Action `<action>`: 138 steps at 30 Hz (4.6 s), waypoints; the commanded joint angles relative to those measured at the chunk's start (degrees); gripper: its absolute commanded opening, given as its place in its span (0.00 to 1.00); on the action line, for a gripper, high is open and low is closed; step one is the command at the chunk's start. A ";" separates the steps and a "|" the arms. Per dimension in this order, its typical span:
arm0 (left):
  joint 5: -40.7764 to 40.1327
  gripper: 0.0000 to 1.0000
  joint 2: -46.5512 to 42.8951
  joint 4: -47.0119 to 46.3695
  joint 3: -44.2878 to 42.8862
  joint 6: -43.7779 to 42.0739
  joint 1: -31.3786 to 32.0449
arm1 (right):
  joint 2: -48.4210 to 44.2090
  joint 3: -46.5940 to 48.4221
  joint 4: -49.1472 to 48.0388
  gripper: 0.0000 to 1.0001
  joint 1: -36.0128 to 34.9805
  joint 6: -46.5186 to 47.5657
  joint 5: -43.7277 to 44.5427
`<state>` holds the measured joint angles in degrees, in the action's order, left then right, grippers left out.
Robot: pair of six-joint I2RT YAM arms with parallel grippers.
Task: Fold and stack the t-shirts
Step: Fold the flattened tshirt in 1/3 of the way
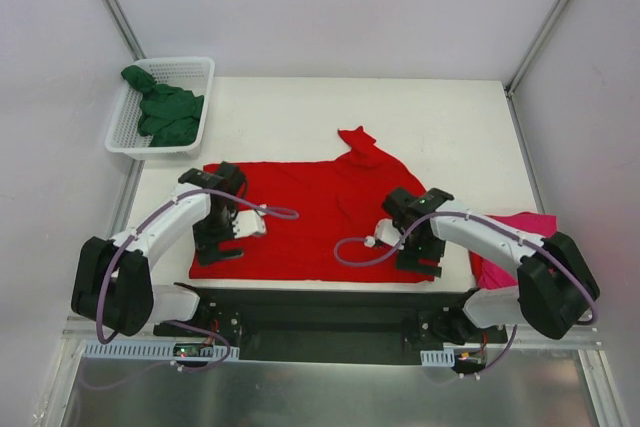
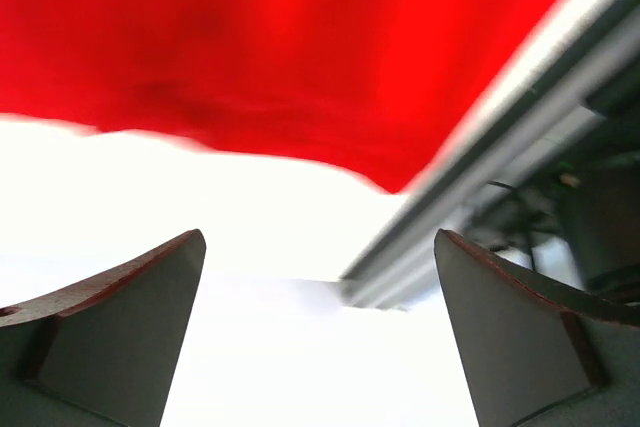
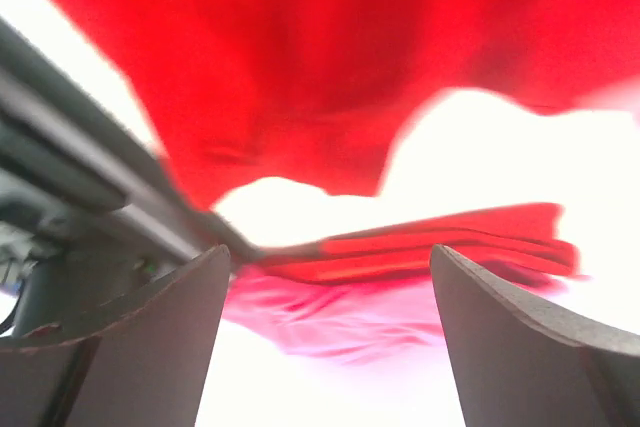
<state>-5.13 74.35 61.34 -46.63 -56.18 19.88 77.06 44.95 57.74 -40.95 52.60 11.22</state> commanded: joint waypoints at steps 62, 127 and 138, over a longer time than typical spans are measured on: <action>-10.95 0.99 26.38 -26.54 -30.97 7.67 -4.93 | 29.54 48.29 -12.29 0.84 14.76 -1.01 0.81; 8.82 0.96 10.82 -21.18 2.16 14.08 -3.27 | 30.17 25.90 -3.95 0.80 8.96 -0.74 -14.13; 9.87 0.96 7.31 -17.23 3.74 13.30 -3.27 | 25.87 20.18 -0.35 0.80 7.90 -1.27 -13.77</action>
<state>2.13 83.85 39.62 -44.03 -42.00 16.82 105.21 67.26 52.75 -32.38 52.01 -2.09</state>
